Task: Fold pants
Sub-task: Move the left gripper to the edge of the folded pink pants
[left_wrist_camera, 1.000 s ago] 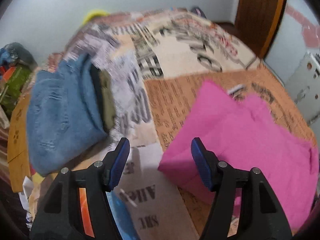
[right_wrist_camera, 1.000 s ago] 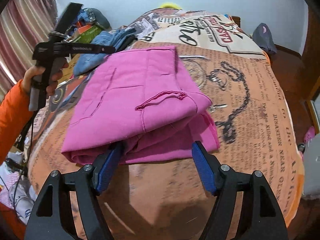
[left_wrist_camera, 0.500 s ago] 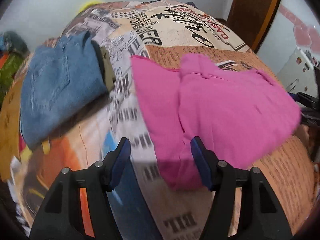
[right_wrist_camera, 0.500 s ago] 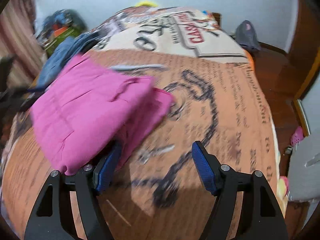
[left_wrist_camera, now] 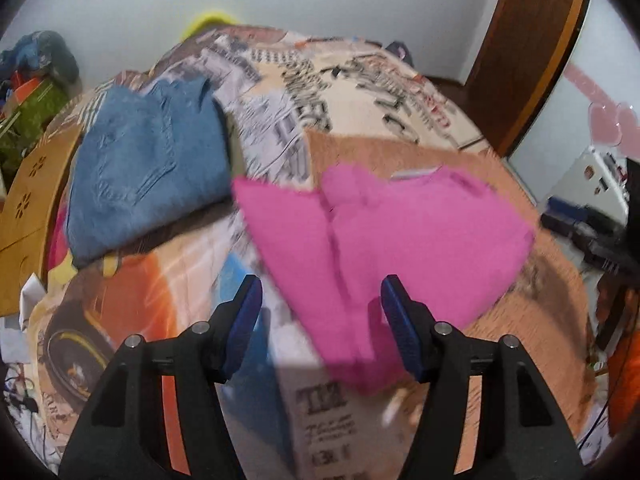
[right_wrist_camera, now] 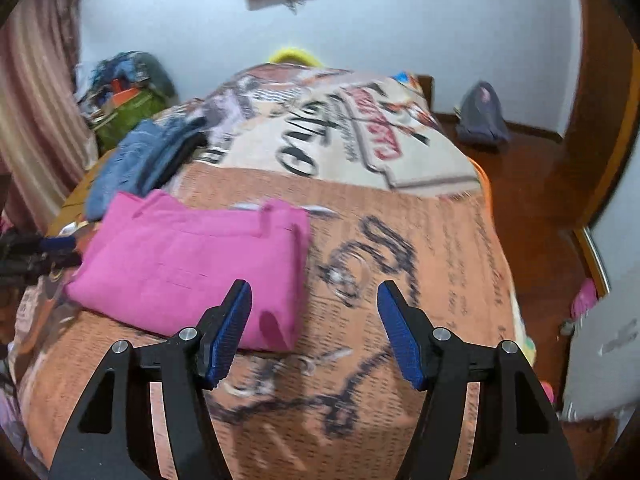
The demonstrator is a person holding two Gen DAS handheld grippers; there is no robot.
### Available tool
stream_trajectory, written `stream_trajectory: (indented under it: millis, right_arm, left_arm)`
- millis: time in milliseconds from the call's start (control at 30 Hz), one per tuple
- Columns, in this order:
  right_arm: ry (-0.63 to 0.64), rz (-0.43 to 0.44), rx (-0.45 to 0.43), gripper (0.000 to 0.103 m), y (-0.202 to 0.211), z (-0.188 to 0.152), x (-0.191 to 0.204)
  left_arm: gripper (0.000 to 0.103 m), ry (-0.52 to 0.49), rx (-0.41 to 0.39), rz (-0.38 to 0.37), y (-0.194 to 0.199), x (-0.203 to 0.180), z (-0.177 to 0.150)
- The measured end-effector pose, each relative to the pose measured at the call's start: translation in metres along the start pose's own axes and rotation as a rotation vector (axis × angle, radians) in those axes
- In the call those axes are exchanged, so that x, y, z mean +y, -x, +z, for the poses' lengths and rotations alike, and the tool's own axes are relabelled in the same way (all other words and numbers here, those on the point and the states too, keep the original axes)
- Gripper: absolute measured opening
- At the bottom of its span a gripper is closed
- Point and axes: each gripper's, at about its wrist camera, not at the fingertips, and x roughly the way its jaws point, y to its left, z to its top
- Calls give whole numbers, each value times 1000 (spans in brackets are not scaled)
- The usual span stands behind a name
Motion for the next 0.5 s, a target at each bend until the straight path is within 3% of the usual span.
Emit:
stream_trajectory:
  millis: [33,100,167,300,500]
  right_arm:
    - [17,12,0,62,-2,3,7]
    - [58,49,3,46,-10,7,25]
    - [84,92,22,39,-19,10,38]
    - [134,147,44,37,-38,9,61]
    - [153,172,109,33,-57,2,61]
  left_arm:
    - [62,-9,-8,-8,-1,-6,5]
    - [62,-37,-15,-15,-7,-22,10]
    - [62,-56,-12,-8,-13,-33,11]
    - [62,-76,12,-12,-28,-47,5]
    - [64,-127,1,75,-34,-38,-9]
